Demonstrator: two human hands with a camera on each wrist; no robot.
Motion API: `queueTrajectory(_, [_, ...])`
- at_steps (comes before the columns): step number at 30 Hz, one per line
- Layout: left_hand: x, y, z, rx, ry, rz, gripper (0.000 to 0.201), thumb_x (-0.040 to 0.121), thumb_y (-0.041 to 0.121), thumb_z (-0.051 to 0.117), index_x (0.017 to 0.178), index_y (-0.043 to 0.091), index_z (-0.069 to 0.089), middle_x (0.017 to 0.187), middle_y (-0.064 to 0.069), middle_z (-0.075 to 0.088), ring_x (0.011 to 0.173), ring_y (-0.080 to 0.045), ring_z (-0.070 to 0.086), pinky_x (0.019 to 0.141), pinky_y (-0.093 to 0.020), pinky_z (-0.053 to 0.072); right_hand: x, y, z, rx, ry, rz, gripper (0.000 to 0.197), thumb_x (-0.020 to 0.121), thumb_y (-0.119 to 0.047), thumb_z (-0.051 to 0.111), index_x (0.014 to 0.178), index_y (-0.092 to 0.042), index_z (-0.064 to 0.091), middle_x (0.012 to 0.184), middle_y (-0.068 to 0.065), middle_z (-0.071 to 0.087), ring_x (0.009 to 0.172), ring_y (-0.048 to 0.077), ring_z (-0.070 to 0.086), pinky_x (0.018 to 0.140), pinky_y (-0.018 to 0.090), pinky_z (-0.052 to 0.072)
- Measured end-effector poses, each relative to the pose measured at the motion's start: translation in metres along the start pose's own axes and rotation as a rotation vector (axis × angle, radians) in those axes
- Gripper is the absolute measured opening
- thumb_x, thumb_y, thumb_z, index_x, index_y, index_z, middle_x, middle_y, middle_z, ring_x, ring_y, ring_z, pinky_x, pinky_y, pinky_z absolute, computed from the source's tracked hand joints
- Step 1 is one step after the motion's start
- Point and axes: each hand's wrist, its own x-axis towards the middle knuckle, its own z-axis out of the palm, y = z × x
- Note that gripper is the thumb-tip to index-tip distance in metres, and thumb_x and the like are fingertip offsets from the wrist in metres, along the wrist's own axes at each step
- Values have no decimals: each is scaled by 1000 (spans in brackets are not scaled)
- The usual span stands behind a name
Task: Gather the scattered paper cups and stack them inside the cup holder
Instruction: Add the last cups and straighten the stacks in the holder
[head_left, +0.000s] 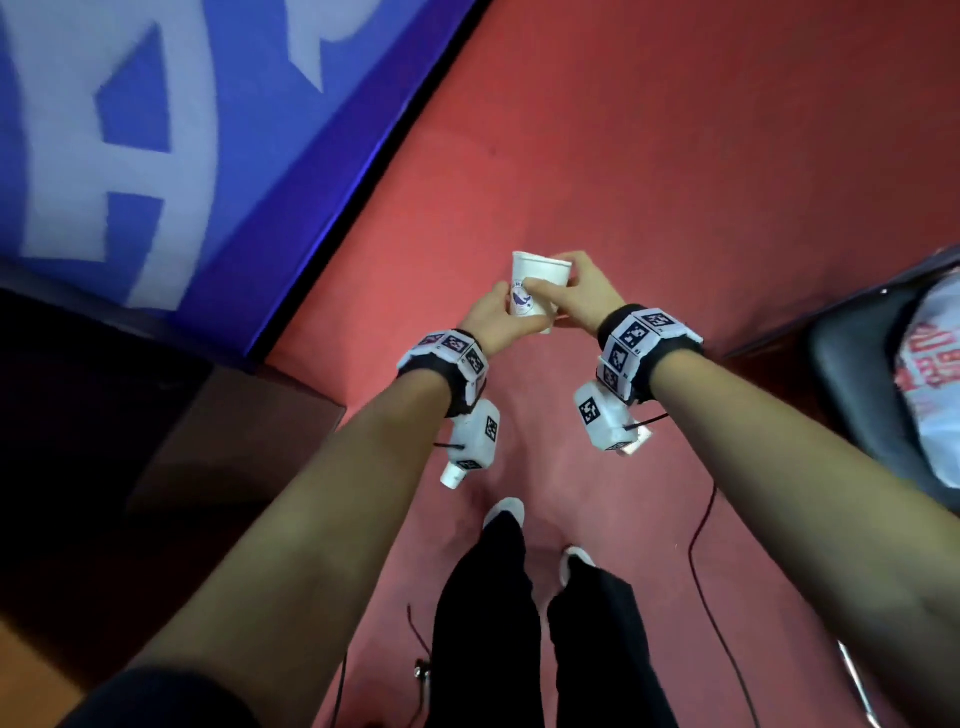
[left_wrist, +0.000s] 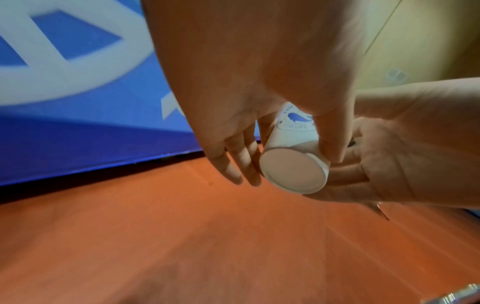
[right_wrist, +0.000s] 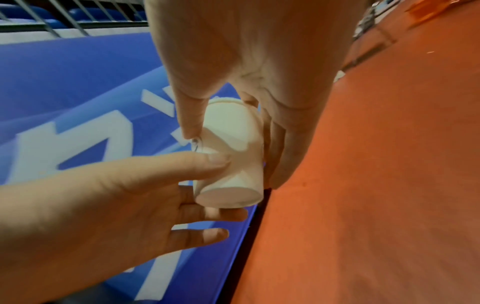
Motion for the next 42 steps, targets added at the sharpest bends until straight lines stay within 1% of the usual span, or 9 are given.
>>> queueTrajectory(10, [-196,11,-102,-21,387,-6,44,76,44,75,106,20,54,104,0,64,90,-16,59,79,-29,45,-124,-114,120,-169,-303,-227,59,85,-15,69,133,-8,34,118,12,56,95,25,63,75,46,57])
queueTrajectory(15, [-300,-34,-150,-168,576,-36,23,75,36,77,79,22,60,75,6,64,66,-6,57,66,-18,44,-188,-137,223,-275,-488,-327,67,84,-16,71,137,-7,32,126,11,52,97,23,62,74,41,57])
queueTrajectory(18, [-365,-74,-181,-233,683,-42,49,59,52,74,89,14,66,74,5,65,59,-3,54,60,-18,41,-229,-141,295,-386,-574,-390,64,80,-22,74,132,-10,37,121,7,55,101,25,64,84,47,55])
queueTrajectory(21, [-430,-117,-211,-301,760,-71,36,71,42,72,93,15,64,83,3,66,70,-6,57,62,-14,43,-268,-139,371,-481,-641,-477,55,79,-29,74,122,-12,45,110,4,60,97,20,63,84,40,54])
queueTrajectory(24, [-502,-169,-241,-359,845,-107,38,75,44,68,102,20,59,104,-3,65,89,-14,59,75,-26,44,-314,-128,456,-481,-782,-494,27,79,-25,73,94,-14,54,89,5,65,76,14,64,67,37,54])
queueTrajectory(28, [-590,-239,-277,-442,953,-152,46,63,48,68,102,26,55,101,-2,66,88,-15,62,76,-31,45,-376,-106,557,-469,-901,-477,45,79,-31,73,113,-15,48,100,1,61,85,17,65,70,40,57])
queueTrajectory(32, [-671,-307,-308,-456,1099,-230,68,61,45,72,120,17,53,104,-4,65,88,-17,61,79,-34,49,-435,-86,648,-509,-1036,-533,24,83,-28,70,98,-19,54,91,0,64,91,24,66,78,42,58])
queueTrajectory(38, [-734,-386,-355,-411,1245,-320,50,80,24,75,124,11,56,111,-5,64,97,-20,59,68,-22,43,-482,-75,750,-586,-1169,-670,13,86,-26,68,86,-17,58,86,8,63,83,25,63,76,44,54])
queueTrajectory(42, [-747,-416,-392,-420,1325,-364,51,81,20,73,127,8,54,118,-8,63,104,-20,59,87,-27,44,-484,-81,810,-641,-1211,-741,15,85,-25,69,96,-18,63,85,-1,65,86,20,62,83,40,53])
